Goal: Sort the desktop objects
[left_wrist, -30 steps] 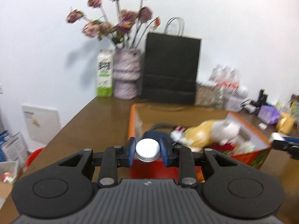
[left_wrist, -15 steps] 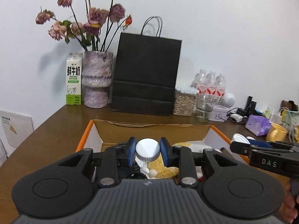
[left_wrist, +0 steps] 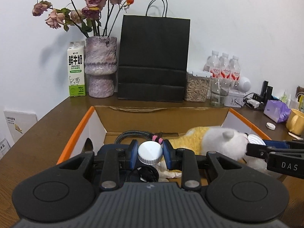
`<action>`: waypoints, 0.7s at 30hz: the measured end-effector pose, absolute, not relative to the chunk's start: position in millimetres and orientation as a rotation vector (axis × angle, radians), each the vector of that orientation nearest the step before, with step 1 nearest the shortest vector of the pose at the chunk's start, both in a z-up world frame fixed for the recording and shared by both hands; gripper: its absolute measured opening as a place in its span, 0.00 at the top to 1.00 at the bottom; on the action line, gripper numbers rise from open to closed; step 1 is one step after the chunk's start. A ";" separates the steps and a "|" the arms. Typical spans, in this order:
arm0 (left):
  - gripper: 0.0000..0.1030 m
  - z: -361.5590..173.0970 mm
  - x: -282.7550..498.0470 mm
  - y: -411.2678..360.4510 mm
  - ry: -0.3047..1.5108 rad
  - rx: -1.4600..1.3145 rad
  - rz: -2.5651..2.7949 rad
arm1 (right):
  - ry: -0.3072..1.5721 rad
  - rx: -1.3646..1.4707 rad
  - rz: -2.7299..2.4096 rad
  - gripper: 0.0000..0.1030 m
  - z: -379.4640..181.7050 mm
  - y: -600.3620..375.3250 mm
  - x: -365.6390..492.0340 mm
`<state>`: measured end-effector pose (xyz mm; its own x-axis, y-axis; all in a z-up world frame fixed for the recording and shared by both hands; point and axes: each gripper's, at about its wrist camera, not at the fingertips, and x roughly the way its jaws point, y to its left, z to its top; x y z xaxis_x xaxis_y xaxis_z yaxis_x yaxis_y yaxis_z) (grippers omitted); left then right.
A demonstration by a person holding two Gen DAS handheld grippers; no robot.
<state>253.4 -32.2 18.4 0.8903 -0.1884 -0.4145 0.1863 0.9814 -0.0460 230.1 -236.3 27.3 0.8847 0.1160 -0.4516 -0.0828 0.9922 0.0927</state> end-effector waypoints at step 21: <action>0.00 29.3 230.2 -33.1 0.294 0.011 -0.129 | 0.370 0.054 0.103 0.00 39.2 -235.3 207.9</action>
<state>230.2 -33.1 29.3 0.9488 -0.1249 -0.2901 0.1281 0.9917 -0.0082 207.9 -235.3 39.2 0.9270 0.1101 -0.3585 -0.0904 0.9934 0.0713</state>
